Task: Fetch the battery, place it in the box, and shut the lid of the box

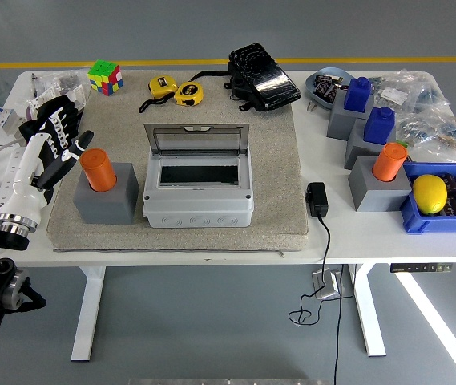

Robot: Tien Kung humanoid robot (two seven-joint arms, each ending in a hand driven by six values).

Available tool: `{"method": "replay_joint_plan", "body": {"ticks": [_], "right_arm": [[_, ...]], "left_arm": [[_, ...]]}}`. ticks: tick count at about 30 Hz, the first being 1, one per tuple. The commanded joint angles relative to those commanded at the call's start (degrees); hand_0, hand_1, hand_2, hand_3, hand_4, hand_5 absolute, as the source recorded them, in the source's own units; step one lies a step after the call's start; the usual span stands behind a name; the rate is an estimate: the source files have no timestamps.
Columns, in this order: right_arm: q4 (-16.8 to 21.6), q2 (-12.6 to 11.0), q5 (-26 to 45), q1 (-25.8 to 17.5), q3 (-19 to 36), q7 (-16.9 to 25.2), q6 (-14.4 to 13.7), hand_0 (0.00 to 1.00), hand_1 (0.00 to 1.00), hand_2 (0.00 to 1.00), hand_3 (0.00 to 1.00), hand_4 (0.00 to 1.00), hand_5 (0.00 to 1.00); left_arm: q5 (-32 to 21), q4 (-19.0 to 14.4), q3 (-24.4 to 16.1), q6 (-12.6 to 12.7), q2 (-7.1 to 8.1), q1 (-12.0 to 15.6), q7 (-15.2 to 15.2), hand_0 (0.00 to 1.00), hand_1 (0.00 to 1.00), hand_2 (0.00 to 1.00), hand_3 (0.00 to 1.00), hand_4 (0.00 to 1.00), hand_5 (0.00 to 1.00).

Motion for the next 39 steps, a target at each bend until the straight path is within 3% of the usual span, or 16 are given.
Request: {"method": "replay_joint_plan", "body": {"ticks": [10, 16, 23, 24, 29, 30, 39], "right_arm": [[0.0, 0.0, -0.5, 0.2, 0.7, -0.1, 0.0, 0.822, 0.775, 0.760, 0.801, 0.998, 0.998], [0.0, 0.0, -0.7, 0.3, 0.9, -0.3, 0.0, 0.822, 0.774, 0.759, 0.800, 0.998, 0.998], [0.0, -0.1, -0.6, 0.3, 1.1, -0.4, 0.0, 0.820, 0.774, 0.757, 0.800, 0.998, 0.998], [0.0, -0.1, -0.6, 0.3, 1.1, -0.4, 0.0, 0.820, 0.774, 0.757, 0.798, 0.998, 0.998], [0.0, 0.0, -0.7, 0.5, 1.1, -0.4, 0.0, 0.820, 0.774, 0.757, 0.798, 0.998, 0.998], [0.0, 0.0, -0.7, 0.5, 1.1, -0.4, -0.1, 0.819, 0.772, 0.754, 0.797, 0.998, 0.998], [0.0, -0.2, -0.9, 0.5, 1.3, -0.6, -0.2, 0.817, 0.771, 0.754, 0.797, 0.998, 0.998]], "left_arm": [[0.9, 3.4, 0.3, 2.1, -0.87, -1.2, -1.1, 0.878, 0.987, 0.998, 0.998, 0.998, 0.261], [0.5, 3.0, 1.1, 2.0, -1.06, -1.1, -0.9, 0.849, 0.968, 0.992, 0.998, 0.998, 0.240], [-0.1, 3.3, 1.9, 2.2, -2.39, -0.6, -1.4, 0.849, 0.966, 0.987, 0.995, 0.998, 0.241], [-0.2, 3.3, 2.0, 2.2, -2.51, -0.5, -1.4, 0.837, 0.939, 0.942, 0.970, 0.998, 0.260], [-0.8, 4.6, 2.1, 2.4, -3.17, -0.6, -1.7, 0.837, 0.939, 0.942, 0.970, 0.998, 0.260], [-0.9, 4.7, 2.2, 2.4, -3.18, -0.6, -1.7, 0.846, 0.922, 0.900, 0.896, 0.998, 0.279], [-1.3, 5.8, 2.9, 2.3, -3.78, -0.4, -1.8, 0.844, 0.912, 0.863, 0.868, 0.998, 0.291]]}}
